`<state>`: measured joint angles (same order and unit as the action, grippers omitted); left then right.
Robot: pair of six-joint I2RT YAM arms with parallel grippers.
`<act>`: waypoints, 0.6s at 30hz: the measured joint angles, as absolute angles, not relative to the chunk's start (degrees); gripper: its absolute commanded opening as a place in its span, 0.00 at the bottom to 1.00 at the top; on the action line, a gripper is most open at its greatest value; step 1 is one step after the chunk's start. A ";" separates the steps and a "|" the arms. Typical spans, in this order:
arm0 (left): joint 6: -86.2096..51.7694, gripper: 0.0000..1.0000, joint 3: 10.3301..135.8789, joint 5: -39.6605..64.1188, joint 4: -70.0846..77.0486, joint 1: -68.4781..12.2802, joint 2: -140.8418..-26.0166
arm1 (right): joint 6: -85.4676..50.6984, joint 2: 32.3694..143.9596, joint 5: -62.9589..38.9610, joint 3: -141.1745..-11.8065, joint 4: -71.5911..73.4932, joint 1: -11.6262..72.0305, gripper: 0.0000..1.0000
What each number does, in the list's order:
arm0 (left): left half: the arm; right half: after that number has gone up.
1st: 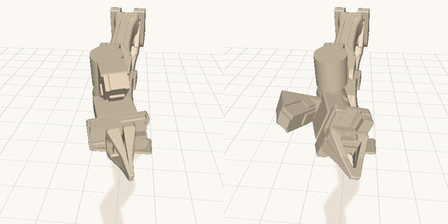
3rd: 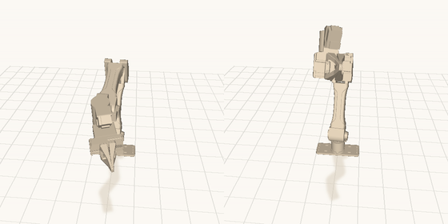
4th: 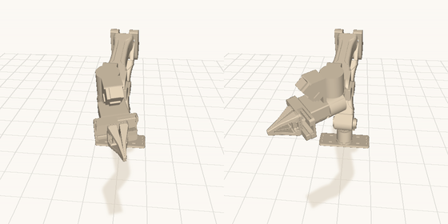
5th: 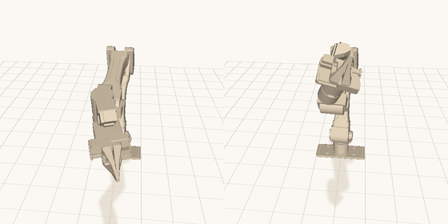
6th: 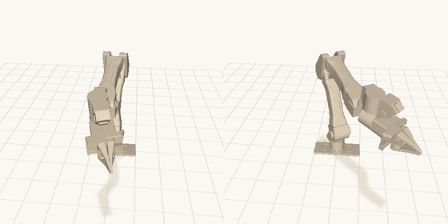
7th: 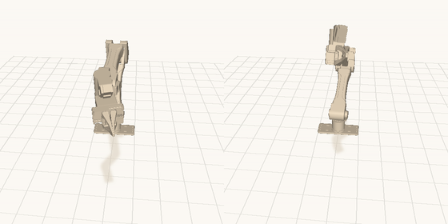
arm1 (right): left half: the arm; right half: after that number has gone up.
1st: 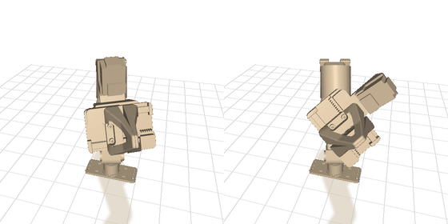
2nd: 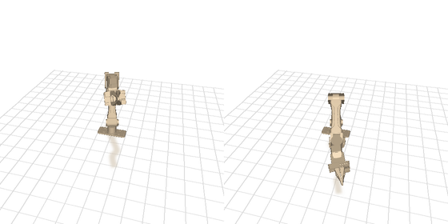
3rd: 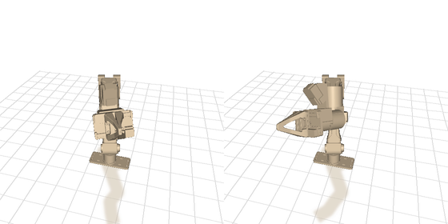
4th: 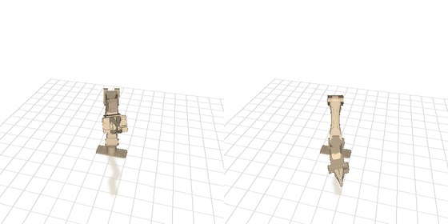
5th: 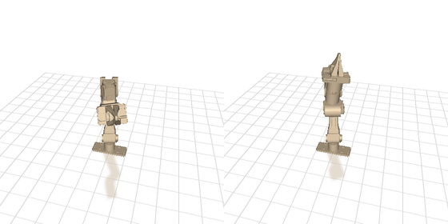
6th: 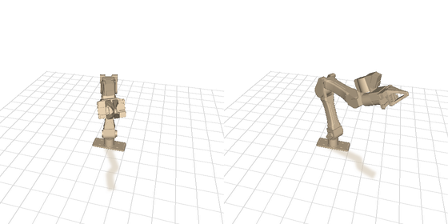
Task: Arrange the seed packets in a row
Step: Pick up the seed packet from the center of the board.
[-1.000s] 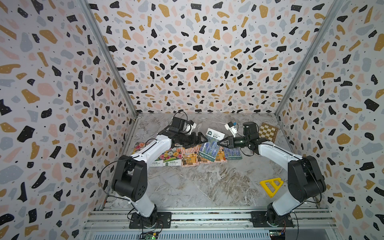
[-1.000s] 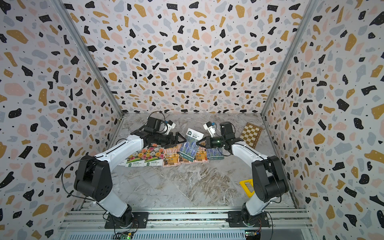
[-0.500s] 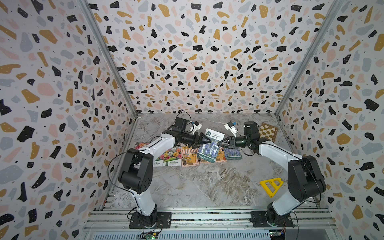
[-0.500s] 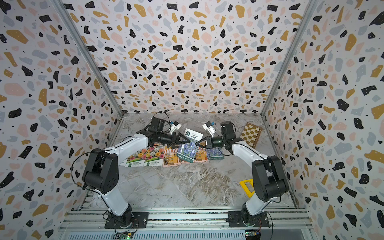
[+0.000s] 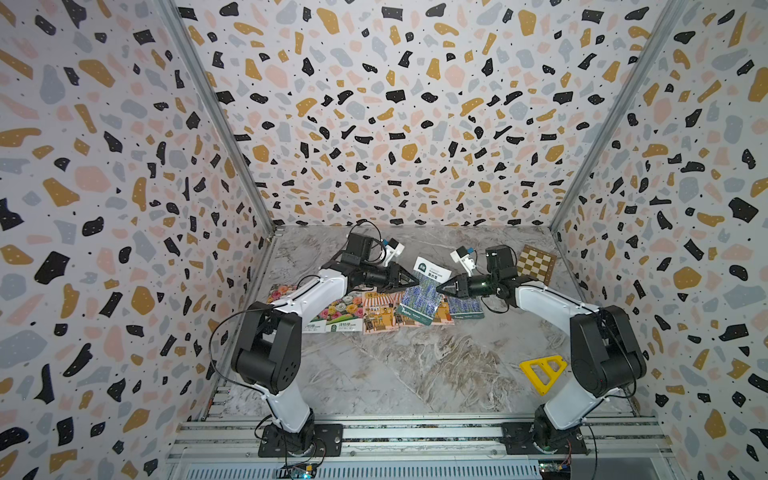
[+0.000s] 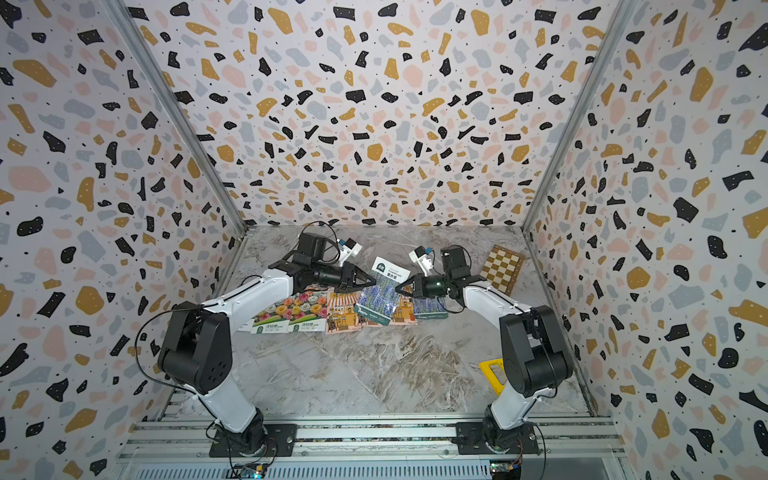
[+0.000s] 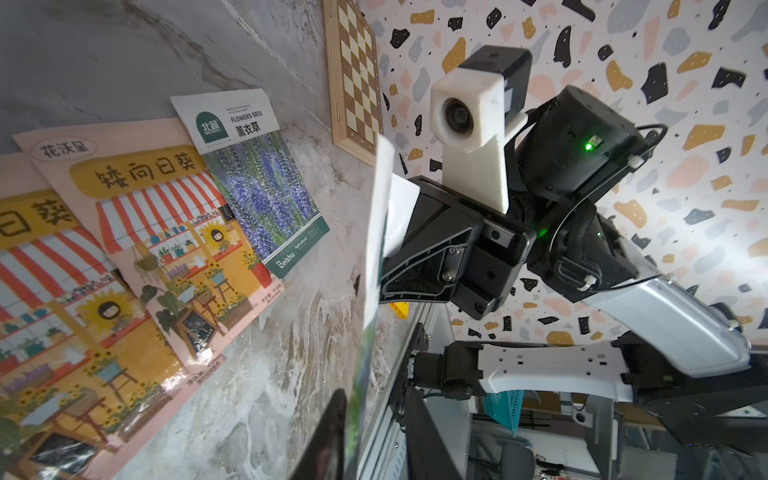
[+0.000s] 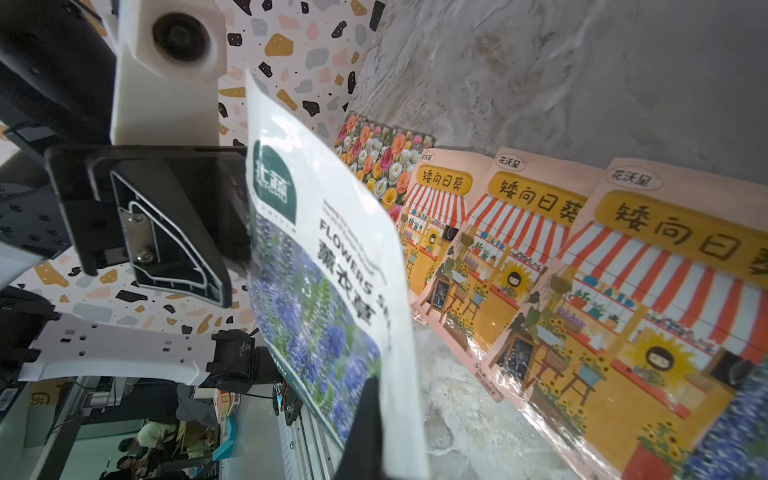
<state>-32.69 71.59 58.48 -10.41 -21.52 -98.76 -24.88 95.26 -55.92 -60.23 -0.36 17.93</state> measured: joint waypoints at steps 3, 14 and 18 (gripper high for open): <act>-33.50 0.00 71.11 58.48 -9.37 -21.52 -98.76 | -25.87 95.24 -55.11 -60.23 -0.08 17.96 0.00; -39.64 0.00 69.32 52.90 -5.43 -21.47 -96.68 | -37.60 88.14 -51.55 -51.57 11.14 17.91 0.69; -46.24 0.00 66.78 48.18 -0.45 -21.45 -93.21 | -44.03 85.34 -50.28 -47.46 17.72 18.81 0.75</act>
